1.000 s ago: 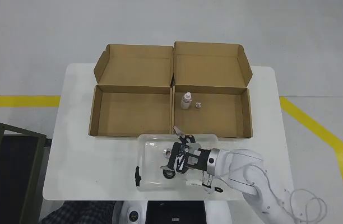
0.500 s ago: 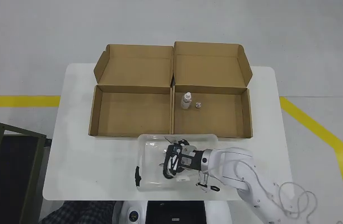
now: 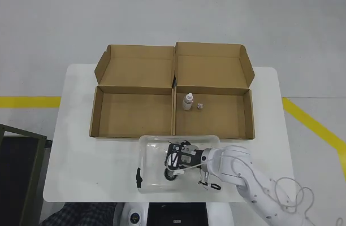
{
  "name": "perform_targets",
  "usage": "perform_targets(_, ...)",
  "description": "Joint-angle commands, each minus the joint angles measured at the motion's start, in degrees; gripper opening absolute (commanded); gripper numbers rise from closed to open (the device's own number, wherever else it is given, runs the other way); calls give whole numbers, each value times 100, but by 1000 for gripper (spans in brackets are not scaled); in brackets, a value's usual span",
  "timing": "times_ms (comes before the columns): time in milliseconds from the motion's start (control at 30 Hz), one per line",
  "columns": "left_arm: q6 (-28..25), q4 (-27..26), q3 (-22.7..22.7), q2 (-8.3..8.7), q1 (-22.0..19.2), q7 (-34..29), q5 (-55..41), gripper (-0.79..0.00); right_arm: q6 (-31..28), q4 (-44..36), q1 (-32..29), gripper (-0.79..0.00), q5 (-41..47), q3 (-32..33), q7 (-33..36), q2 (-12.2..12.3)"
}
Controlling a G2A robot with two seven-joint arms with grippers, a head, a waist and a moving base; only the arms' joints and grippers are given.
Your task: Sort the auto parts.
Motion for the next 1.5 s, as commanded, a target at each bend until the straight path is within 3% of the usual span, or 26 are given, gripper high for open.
perform_targets(0,0,0,0,0,0,0,0,0,3,68,45,-336,22,-25,6,-9)
perform_targets(1033,0,0,0,0,0,0,0,0,-10,845,591,-409,238,-513,304,-162)
perform_targets(1233,0,0,0,0,0,0,0,0,-12,948,661,-514,302,-550,342,-181)
perform_targets(1333,0,0,0,0,0,0,0,0,-35,987,689,-671,350,-573,376,-190)
perform_targets(1367,0,0,0,0,0,0,0,0,-44,995,697,-767,366,-578,381,-192)
perform_targets(1467,0,0,0,0,0,0,0,0,-62,1006,713,-785,382,-593,401,-196)
